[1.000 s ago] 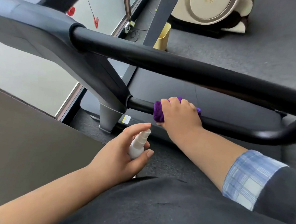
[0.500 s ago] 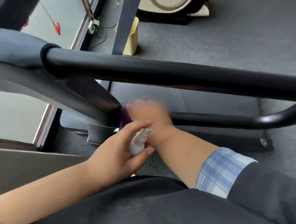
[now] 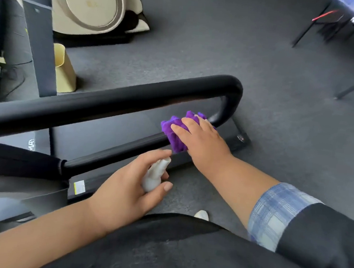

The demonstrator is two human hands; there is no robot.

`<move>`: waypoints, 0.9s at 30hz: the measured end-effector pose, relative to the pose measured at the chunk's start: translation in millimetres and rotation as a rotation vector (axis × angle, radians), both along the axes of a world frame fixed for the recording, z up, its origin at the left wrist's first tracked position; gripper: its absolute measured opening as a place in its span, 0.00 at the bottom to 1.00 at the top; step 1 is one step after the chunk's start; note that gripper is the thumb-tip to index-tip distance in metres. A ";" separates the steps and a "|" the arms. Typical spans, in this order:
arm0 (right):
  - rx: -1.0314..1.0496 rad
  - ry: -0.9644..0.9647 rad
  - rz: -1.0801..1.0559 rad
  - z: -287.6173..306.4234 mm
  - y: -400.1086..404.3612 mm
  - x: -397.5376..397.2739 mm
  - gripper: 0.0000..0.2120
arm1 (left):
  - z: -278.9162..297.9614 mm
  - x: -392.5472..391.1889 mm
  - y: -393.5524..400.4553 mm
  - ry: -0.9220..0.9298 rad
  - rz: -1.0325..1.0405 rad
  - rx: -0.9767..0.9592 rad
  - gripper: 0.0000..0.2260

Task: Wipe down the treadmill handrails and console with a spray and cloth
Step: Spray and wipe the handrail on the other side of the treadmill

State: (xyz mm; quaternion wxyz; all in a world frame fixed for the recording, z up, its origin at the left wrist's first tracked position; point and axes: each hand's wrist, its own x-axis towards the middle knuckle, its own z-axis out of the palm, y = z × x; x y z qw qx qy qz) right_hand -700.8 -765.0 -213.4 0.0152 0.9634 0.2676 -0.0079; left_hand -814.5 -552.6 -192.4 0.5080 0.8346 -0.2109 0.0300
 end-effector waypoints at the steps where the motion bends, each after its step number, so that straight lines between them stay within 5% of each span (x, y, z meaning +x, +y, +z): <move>1: -0.005 0.002 -0.033 0.7 -5.3 -0.3 0.38 | 0.5 -0.1 -0.6 -0.002 -0.008 0.001 0.25; 8: -0.010 -0.053 -0.093 -12.1 22.8 -7.4 0.34 | -3.7 -18.8 27.8 0.026 0.071 0.003 0.25; 22: 0.057 0.047 0.346 -38.9 216.5 -68.9 0.27 | -14.0 -88.3 100.5 0.105 0.347 0.031 0.25; 27: -0.023 0.022 0.366 -31.0 224.1 -53.8 0.32 | -11.1 -92.9 106.5 0.094 0.340 0.052 0.26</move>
